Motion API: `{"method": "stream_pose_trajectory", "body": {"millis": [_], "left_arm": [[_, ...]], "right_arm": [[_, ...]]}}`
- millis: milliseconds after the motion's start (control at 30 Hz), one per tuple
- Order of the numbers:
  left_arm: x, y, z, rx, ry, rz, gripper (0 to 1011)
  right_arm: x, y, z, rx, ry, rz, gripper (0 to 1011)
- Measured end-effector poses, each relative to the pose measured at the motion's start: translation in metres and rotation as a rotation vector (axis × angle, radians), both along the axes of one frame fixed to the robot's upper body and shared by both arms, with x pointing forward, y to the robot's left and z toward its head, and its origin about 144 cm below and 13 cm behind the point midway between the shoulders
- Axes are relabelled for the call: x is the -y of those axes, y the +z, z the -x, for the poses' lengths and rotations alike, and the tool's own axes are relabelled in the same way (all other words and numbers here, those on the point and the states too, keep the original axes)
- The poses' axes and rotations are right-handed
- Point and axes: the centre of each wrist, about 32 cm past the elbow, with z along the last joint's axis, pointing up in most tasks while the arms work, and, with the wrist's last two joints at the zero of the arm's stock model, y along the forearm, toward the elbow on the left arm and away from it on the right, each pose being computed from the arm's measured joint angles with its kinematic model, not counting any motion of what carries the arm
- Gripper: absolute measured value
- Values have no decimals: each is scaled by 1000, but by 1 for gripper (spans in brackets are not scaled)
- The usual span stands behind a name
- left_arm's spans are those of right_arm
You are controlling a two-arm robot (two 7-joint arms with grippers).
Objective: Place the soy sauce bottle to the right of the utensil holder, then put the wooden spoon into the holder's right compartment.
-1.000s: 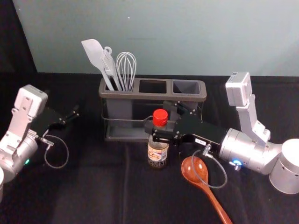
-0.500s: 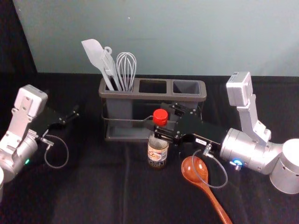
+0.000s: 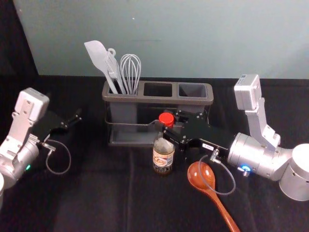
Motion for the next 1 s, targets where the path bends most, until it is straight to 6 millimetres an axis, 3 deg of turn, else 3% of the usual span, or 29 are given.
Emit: {"method": "stream_pose_trajectory", "body": {"millis": [267, 500, 1000], "left_arm": [[0, 0, 0, 0, 0, 0, 1005], [0, 0, 0, 0, 0, 0, 1005], [0, 0, 0, 0, 0, 0, 1005]], "right_arm": [[3, 3, 1, 16, -3, -2, 380], [4, 22, 7, 44, -1, 0, 380], [12, 97, 7, 81, 20, -21, 380]]}}
